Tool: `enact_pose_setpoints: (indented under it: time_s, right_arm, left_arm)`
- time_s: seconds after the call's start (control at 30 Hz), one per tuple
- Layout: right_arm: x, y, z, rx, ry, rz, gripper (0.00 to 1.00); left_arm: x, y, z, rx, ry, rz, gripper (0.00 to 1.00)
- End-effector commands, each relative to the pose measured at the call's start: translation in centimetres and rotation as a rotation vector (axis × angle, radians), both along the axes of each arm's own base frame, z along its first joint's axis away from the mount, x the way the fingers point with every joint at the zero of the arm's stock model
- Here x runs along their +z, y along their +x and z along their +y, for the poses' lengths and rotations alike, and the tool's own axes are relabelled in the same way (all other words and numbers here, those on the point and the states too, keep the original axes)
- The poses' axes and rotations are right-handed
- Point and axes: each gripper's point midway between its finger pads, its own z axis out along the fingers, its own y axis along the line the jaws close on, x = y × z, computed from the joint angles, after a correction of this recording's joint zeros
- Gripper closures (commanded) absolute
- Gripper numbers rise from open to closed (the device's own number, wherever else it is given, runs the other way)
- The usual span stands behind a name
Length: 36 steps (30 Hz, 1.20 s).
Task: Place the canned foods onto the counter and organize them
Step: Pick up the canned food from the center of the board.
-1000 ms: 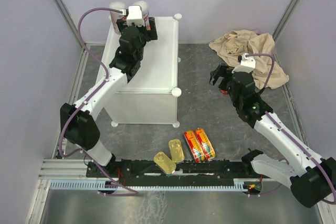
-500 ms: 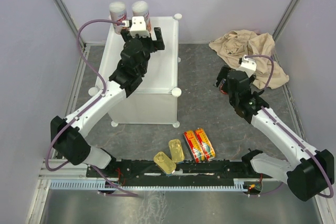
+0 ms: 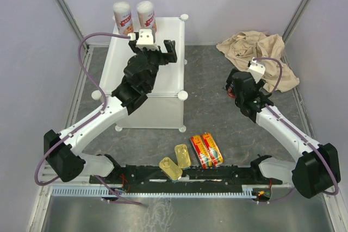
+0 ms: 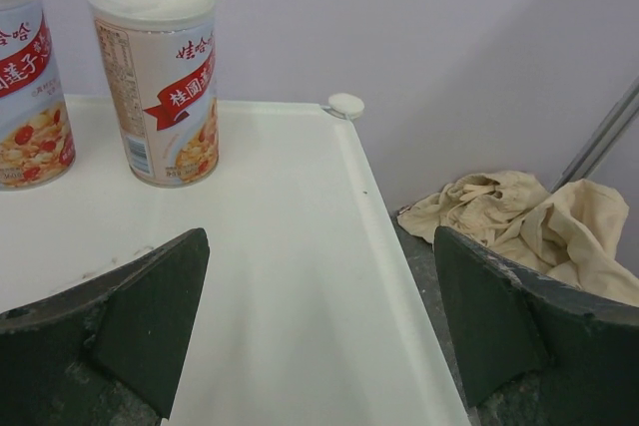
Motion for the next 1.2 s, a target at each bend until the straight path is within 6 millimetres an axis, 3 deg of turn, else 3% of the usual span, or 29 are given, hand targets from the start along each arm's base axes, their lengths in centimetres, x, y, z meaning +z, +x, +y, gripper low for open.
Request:
enact_pose_setpoints:
  time_s: [0.0,0.33,0.73,1.17]
  right_arm:
    - [-0.3,0.6,-1.1,-0.057,0.011,-0.006,0.01]
    - [-3.1,1.7,-2.8,-0.089,-0.006,0.077,0.01]
    - [-5.0,4.0,-2.2,-0.040,-0.046,0.118,0.00]
    - [-6.8,6.7,-2.3,-0.037,-0.089,0.151,0.01]
  left_arm:
    - [2.5,-1.6,-0.2,-0.020,-0.103,-0.055,0.00]
    - [1.8,-2.7,-2.4,-0.087,-0.101,-0.044,0.00]
    - [1.7,-3.2,-3.3,-0.120,-0.132,-0.058,0.00]
    - [0.5,-2.4,-3.8,-0.107,-0.144,-0.050,0.00]
